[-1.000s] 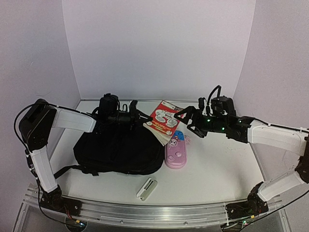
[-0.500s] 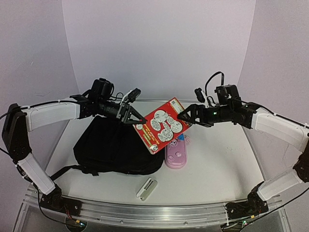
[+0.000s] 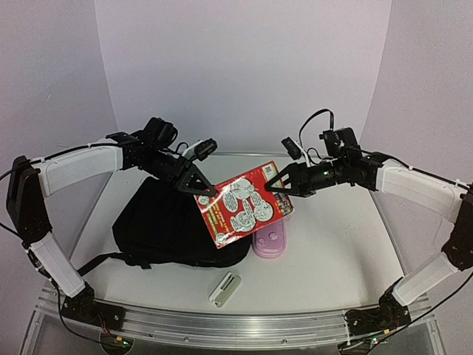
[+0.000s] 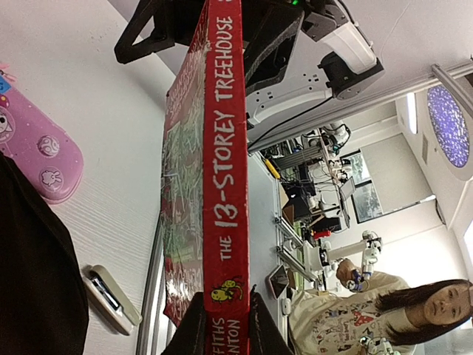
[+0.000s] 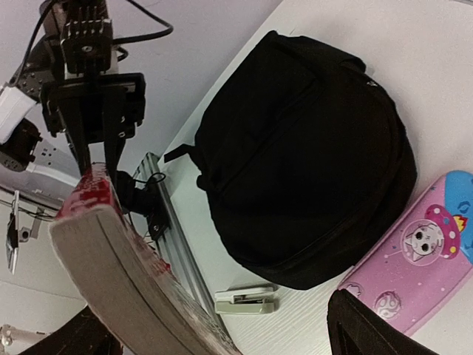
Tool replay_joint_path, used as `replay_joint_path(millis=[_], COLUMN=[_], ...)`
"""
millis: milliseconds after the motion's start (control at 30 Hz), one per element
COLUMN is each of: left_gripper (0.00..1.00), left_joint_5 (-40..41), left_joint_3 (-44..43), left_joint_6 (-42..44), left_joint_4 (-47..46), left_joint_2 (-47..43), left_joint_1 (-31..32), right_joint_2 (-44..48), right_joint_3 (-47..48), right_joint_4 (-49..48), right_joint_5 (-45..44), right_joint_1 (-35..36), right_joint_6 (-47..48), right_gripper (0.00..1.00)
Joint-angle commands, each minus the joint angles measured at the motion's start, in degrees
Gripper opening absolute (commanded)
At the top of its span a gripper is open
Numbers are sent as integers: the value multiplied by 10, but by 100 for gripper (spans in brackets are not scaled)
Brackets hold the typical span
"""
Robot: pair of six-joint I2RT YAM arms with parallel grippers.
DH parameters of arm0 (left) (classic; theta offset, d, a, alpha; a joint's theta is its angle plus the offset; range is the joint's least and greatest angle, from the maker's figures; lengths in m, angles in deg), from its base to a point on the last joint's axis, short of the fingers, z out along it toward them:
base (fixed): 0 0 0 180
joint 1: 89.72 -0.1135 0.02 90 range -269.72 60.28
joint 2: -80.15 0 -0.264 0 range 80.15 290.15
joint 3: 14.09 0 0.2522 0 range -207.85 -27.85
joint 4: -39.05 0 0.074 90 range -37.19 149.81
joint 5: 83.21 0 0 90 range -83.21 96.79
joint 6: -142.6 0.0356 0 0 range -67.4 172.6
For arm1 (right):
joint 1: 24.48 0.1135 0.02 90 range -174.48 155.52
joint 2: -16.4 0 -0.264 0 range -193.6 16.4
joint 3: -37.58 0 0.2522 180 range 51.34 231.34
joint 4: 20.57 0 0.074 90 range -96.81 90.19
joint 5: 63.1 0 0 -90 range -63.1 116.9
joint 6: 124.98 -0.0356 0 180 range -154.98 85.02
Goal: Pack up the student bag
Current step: Pick up the book from the center of the board.
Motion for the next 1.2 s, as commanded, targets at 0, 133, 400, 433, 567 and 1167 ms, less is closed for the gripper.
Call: replay_joint_path(millis=[0, 133, 400, 433, 567, 1167], left_gripper=[0, 0, 0, 0, 9, 85], left_joint_5=[-76, -76, -41, -32, 33, 563], left_joint_3=[-55, -70, -75, -73, -63, -67], left_joint_6=[54, 65, 51, 44, 20, -81], left_joint_4=[25, 43, 27, 18, -13, -22], left_joint_2=[11, 22, 33, 33, 27, 92], left_joint_1=[3, 3, 2, 2, 1, 111], right_joint_2=[-3, -6, 10, 13, 29, 138], right_joint_3=[36, 45, 40, 38, 26, -47], right_joint_4=[1, -1, -7, -9, -23, -36], right_joint_5=[66, 101, 105, 95, -16, -511], right_joint_1=[2, 3, 4, 4, 3, -81], right_joint_6=[18, 19, 13, 10, -17, -209], right_gripper=[90, 80, 18, 10, 0, 0])
